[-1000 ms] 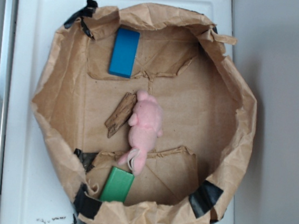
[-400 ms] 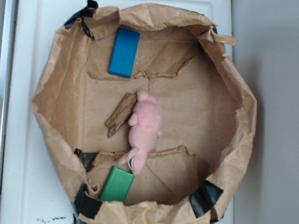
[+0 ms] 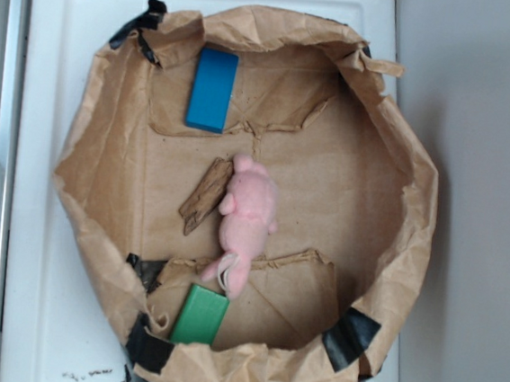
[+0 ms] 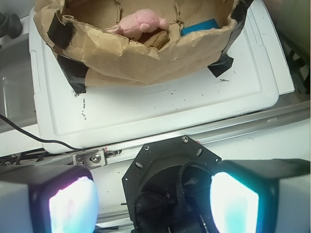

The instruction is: Grab the blue block.

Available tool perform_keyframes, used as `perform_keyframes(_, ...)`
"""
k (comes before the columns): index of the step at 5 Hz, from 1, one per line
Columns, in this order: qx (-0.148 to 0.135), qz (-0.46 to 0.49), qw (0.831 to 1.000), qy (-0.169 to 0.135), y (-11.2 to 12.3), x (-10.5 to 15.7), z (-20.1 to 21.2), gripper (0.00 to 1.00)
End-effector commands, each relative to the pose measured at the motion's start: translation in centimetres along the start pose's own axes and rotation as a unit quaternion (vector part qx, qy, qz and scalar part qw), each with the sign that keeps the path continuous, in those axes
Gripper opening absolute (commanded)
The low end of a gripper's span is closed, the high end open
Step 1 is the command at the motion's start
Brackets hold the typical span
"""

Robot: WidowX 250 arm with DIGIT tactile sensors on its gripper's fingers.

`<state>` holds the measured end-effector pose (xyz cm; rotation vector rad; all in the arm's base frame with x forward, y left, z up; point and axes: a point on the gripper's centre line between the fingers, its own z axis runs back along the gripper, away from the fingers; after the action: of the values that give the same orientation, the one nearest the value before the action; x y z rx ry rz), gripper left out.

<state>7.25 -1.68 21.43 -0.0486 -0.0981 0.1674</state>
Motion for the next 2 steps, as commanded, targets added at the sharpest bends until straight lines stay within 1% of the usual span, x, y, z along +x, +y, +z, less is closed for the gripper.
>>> perform_keyframes(1,-0.012,0.026,1.000,0.000,-1.1,2.8,-0.5,1.00)
perform_keyframes(2,-0.021,0.044,0.999,0.007,-1.8,5.8,-1.3,1.00)
